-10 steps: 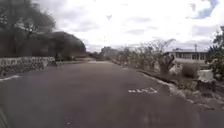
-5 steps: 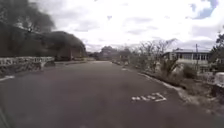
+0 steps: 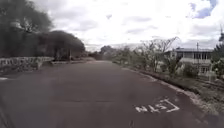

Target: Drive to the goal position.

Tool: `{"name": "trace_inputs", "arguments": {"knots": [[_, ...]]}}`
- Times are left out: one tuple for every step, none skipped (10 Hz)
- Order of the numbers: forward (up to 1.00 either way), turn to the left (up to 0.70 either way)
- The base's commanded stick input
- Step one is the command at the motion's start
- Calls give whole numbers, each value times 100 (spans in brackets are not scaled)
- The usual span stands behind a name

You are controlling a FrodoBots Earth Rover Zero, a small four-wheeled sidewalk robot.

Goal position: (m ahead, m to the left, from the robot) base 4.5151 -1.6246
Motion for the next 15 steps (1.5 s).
{"name": "trace_inputs", "arguments": {"knots": [[70, 0], [70, 0], [70, 0], [70, 0], [70, 0], [70, 27], [70, 15], [70, 3], [70, 0], [70, 0], [70, -3], [70, -13], [70, -24], [70, -19], [70, -8]]}}
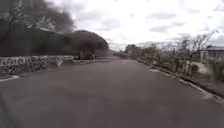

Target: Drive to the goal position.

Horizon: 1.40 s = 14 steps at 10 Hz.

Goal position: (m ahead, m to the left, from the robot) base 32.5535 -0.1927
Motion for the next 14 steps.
{"name": "trace_inputs", "arguments": {"knots": [[70, 0], [70, 0], [70, 0], [70, 0], [70, 0], [70, -6], [70, -18], [70, -27], [70, -27], [70, -27], [70, -27], [70, -27], [70, 0], [70, 0]]}}
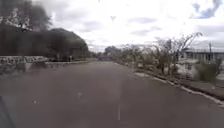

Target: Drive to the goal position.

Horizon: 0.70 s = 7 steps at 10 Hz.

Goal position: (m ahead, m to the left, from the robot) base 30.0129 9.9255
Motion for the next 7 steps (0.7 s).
{"name": "trace_inputs", "arguments": {"knots": [[70, 0], [70, 0], [70, 0], [70, 0], [70, 0], [70, 0], [70, 0]]}}
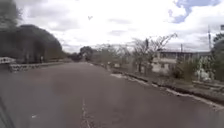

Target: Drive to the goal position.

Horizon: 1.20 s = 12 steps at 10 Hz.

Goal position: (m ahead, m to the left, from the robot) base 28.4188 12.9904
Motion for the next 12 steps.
{"name": "trace_inputs", "arguments": {"knots": [[70, 0], [70, 8], [70, 19], [70, 27], [70, 27], [70, 27], [70, 27], [70, 27], [70, 0], [70, 0], [70, 1], [70, 13]]}}
